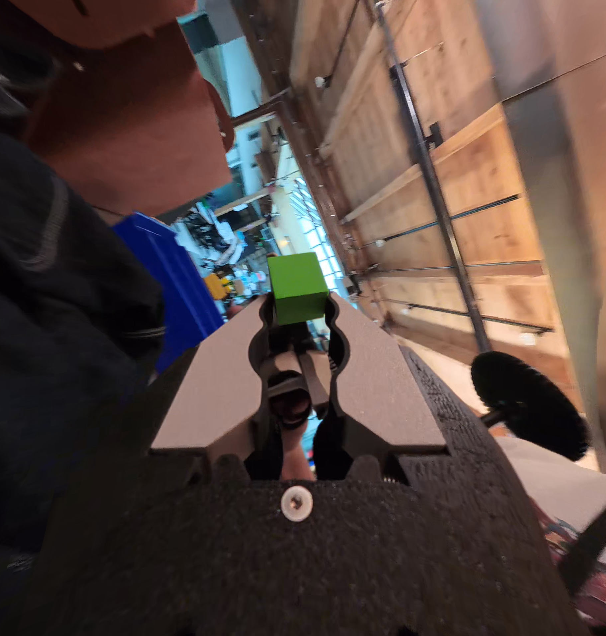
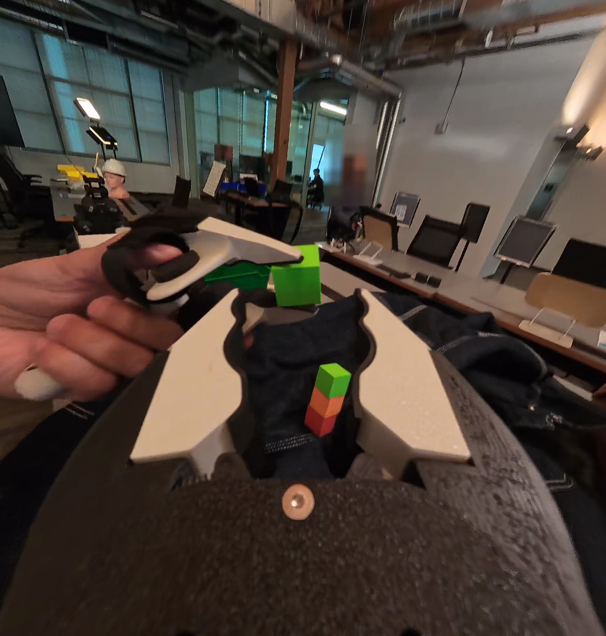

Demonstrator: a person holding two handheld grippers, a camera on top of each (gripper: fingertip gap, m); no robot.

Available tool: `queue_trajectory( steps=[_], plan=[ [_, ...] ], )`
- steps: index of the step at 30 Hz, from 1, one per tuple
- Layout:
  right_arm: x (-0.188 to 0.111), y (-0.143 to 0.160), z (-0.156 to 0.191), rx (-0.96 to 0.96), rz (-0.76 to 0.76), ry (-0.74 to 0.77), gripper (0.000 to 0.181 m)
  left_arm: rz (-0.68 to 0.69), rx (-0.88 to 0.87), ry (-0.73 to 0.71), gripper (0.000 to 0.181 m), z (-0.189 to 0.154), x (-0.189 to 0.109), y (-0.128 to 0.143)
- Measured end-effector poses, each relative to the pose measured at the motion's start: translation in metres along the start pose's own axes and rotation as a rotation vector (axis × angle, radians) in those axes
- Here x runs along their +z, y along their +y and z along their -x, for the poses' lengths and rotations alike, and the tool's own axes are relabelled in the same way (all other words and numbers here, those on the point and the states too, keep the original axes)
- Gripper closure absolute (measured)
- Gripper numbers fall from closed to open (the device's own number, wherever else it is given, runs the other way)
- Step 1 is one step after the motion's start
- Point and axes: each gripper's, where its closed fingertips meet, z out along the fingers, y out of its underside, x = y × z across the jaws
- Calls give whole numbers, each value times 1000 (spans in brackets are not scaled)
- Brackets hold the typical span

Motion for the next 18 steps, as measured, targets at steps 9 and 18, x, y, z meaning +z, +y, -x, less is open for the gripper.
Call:
queue_trajectory(
  steps=[9,18],
  plan=[
    [-27,-7,-13,-117,-30,80,155,9,3,-40,141,8,6,18],
    [-231,72,-238,7,740,477,155,98,406,-506,138,57,-41,10]
  ],
)
